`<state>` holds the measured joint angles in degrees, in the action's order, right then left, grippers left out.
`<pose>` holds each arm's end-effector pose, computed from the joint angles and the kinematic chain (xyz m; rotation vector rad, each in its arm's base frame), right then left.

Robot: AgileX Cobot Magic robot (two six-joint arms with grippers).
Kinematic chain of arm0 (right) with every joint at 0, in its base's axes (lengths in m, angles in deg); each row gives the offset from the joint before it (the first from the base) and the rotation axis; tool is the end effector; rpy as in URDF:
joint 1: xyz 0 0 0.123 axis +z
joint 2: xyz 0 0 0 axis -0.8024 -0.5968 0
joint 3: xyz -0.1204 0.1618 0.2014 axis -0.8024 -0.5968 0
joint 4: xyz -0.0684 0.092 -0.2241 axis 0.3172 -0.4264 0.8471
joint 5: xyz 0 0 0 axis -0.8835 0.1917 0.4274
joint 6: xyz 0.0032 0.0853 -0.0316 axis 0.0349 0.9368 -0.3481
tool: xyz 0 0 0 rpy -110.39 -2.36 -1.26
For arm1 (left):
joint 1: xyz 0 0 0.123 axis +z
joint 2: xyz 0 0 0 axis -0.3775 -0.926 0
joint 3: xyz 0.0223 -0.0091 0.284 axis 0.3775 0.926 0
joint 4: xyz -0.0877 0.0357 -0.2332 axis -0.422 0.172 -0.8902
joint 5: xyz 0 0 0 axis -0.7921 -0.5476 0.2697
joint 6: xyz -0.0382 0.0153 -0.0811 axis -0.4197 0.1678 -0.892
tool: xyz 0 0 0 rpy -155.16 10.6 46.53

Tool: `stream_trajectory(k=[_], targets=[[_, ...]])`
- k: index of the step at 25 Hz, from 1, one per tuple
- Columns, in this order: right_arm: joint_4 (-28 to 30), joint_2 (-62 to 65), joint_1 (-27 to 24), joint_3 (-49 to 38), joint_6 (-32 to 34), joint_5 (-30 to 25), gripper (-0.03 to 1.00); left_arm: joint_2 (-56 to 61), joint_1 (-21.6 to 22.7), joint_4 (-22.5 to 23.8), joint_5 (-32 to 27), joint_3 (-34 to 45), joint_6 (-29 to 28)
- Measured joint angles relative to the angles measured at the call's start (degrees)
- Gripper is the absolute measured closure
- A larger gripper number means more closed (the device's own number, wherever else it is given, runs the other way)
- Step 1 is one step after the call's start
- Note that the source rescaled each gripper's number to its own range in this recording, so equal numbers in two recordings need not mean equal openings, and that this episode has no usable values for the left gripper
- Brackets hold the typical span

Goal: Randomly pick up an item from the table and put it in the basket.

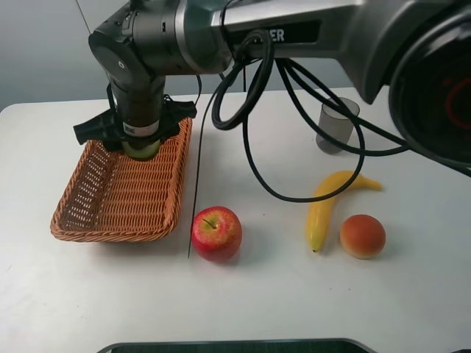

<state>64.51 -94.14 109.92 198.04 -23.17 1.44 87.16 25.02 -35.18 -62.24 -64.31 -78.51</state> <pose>0.2866 0.4114 0.1717 -0.5884 2.6267 0.3040 -0.0074 0.0011 0.2786 -0.0721 2.0511 0.0417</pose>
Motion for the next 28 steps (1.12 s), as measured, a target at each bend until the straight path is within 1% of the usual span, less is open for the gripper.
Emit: stream_trajectory(k=[1, 2, 3, 4, 5, 7, 12, 19, 23, 28], targets=[[0.0, -0.03, 0.0, 0.0, -0.13, 0.0, 0.74, 0.0, 0.0, 0.0, 0.0, 0.0, 0.0], [0.0, -0.03, 0.0, 0.0, -0.37, 0.0, 0.53, 0.0, 0.0, 0.0, 0.0, 0.0, 0.0], [0.0, -0.03, 0.0, 0.0, -0.38, 0.0, 0.25, 0.0, 0.0, 0.0, 0.0, 0.0, 0.0], [0.0, -0.03, 0.0, 0.0, -0.47, 0.0, 0.09, 0.0, 0.0, 0.0, 0.0, 0.0, 0.0], [0.0, -0.03, 0.0, 0.0, -0.52, 0.0, 0.03, 0.0, 0.0, 0.0, 0.0, 0.0, 0.0], [-0.16, -0.03, 0.0, 0.0, -0.61, 0.0, -0.02, 0.0, 0.0, 0.0, 0.0, 0.0, 0.0], [-2.23, -0.03, 0.0, 0.0, -0.91, -0.58, -0.03, 0.0, 0.0, 0.0, 0.0, 0.0, 0.0], [-3.01, 1.64, -1.26, -0.81, -3.86, -7.28, -0.03, 0.0, 0.0, 0.0, 0.0, 0.0, 0.0], [-3.5, 6.78, -3.42, -7.54, -3.96, -7.54, -0.03, 0.0, 0.0, 0.0, 0.0, 0.0, 0.0], [-4.47, 16.04, -8.04, -20.73, -3.96, -5.63, -0.03, 0.0, 0.0, 0.0, 0.0, 0.0, 0.0]])
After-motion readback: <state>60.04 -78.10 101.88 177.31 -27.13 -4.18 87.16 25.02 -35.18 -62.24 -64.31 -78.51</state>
